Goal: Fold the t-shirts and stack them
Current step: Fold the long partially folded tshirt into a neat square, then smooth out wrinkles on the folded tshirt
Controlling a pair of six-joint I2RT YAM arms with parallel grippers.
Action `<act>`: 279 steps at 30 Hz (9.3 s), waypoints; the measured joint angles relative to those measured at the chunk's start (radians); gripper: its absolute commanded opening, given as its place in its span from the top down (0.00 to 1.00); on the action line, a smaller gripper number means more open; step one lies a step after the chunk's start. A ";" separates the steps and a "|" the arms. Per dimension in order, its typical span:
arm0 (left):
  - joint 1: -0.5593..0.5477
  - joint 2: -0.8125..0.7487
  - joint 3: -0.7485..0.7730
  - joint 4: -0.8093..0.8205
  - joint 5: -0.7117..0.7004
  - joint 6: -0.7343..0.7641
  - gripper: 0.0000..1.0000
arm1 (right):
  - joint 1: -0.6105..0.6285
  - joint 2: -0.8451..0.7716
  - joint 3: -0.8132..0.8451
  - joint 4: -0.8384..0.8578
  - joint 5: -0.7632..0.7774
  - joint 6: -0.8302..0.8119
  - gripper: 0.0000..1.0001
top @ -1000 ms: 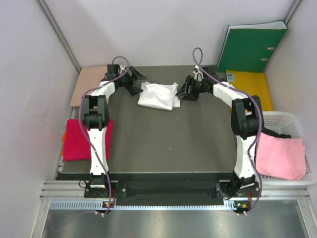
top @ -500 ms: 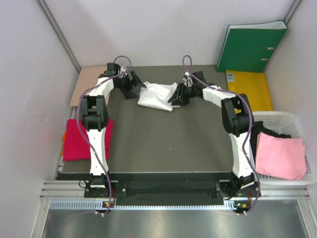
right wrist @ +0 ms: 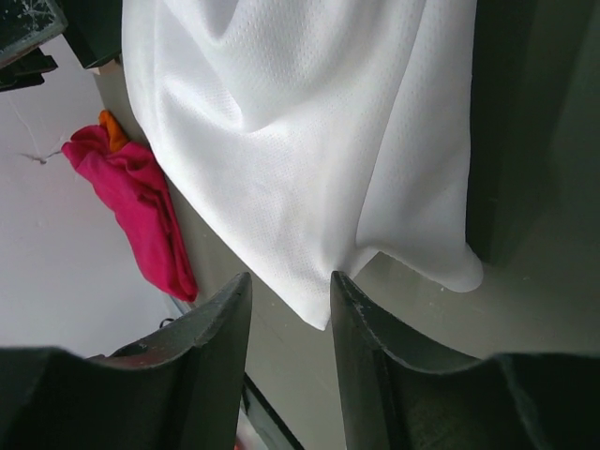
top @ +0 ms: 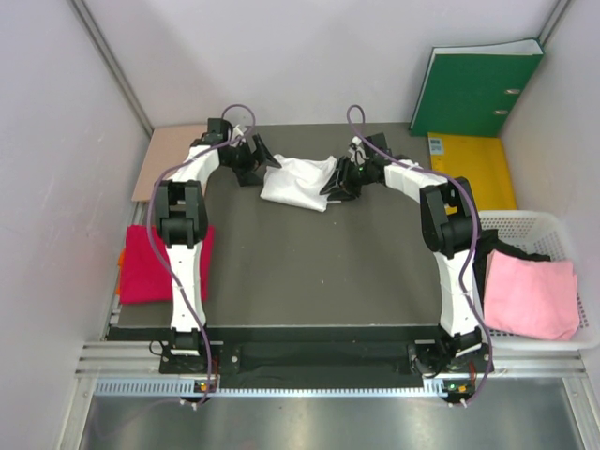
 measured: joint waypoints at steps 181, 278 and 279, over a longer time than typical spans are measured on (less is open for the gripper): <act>-0.090 -0.003 0.012 0.163 -0.078 0.051 0.24 | -0.020 -0.088 0.066 0.075 0.243 -0.107 0.99; -0.011 -0.194 -0.304 0.287 -0.118 0.060 0.01 | -0.049 -0.008 -0.032 0.221 0.405 -0.025 0.08; -0.011 -0.194 -0.326 0.287 -0.116 0.060 0.01 | -0.047 -0.018 -0.045 0.220 0.401 -0.031 0.08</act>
